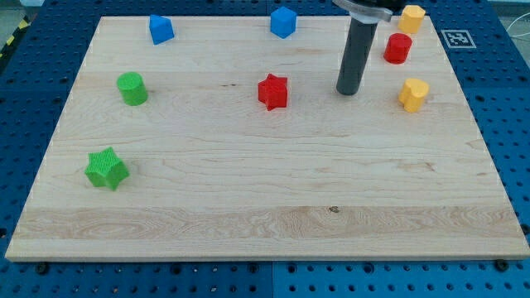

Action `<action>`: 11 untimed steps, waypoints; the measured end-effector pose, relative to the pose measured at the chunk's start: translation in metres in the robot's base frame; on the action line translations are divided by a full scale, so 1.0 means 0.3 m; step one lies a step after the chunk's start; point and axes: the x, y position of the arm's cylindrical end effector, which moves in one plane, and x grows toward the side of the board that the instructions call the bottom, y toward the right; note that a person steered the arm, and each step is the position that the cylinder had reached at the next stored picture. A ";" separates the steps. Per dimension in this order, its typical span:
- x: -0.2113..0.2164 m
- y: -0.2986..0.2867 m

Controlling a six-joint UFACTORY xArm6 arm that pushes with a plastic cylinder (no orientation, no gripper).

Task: Move red circle closer to the yellow heart

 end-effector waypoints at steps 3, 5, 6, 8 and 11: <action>-0.204 -0.010; -0.358 0.076; -0.380 0.187; -0.325 0.387; -0.132 0.269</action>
